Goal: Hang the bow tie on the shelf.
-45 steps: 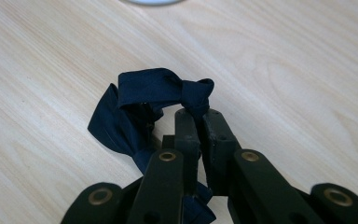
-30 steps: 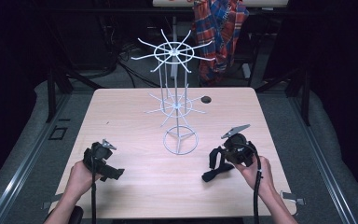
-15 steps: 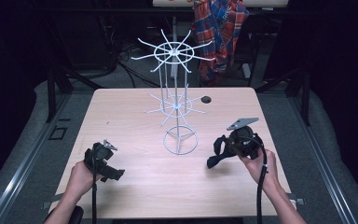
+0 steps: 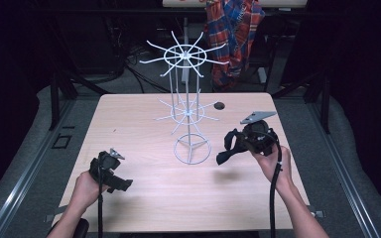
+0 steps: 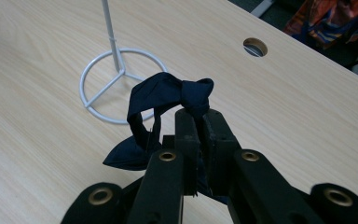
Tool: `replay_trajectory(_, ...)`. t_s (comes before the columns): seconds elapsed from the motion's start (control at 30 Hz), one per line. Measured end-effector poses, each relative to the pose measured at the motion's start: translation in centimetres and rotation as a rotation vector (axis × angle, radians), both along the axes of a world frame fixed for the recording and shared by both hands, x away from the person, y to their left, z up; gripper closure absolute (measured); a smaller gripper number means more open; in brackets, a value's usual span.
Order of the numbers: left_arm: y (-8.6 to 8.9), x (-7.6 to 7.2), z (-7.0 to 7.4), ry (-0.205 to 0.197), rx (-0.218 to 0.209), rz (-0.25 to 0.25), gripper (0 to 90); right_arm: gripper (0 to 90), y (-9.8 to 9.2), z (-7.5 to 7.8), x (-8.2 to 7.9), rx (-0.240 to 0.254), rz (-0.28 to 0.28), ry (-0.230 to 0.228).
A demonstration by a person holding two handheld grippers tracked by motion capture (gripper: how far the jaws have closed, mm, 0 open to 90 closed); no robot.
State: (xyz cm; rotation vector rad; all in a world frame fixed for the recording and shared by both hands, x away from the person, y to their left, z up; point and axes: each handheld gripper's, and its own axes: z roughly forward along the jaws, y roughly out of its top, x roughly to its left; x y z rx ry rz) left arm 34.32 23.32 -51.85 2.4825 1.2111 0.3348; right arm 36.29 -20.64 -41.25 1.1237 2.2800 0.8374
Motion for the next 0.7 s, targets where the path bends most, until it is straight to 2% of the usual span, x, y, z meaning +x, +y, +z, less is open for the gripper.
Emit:
replay_trajectory(0.17, -0.1, 0.0, 0.0, 0.005, 0.001, -0.013, 1.6, 86.0, -0.1, 0.3, 0.6, 0.019, -0.005, -0.011)
replay_trajectory(0.7, -0.1, 0.2, -0.2, 0.017, 0.014, 0.002, 1.4, 86.0, -0.2, 2.0, 1.8, 0.048, -0.008, -0.049)
